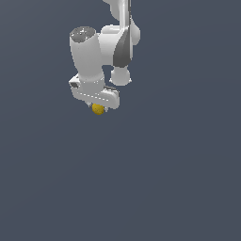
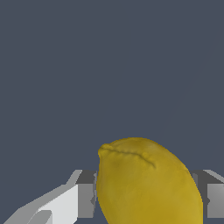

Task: Pick up the object and move it to a goal position.

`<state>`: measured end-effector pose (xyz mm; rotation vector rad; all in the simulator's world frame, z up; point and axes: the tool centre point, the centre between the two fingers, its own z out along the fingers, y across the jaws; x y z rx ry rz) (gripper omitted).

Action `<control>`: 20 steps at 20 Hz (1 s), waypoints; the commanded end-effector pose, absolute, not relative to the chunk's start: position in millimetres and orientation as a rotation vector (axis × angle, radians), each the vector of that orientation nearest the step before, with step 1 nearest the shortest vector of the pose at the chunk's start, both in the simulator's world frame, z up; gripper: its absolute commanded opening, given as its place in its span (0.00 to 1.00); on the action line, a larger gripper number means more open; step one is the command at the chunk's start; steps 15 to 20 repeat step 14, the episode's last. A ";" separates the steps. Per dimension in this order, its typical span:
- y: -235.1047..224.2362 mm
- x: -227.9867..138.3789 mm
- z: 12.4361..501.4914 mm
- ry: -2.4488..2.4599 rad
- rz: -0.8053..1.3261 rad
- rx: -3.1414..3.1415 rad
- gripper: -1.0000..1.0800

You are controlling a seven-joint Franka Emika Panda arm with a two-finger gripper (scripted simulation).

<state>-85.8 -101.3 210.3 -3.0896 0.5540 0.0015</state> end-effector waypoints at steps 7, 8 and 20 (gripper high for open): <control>-141.7 -113.9 249.9 0.553 0.001 -3.090 0.00; -144.4 -115.6 252.7 0.553 0.000 -3.091 0.00; -152.6 -119.1 260.2 0.553 0.000 -3.092 0.00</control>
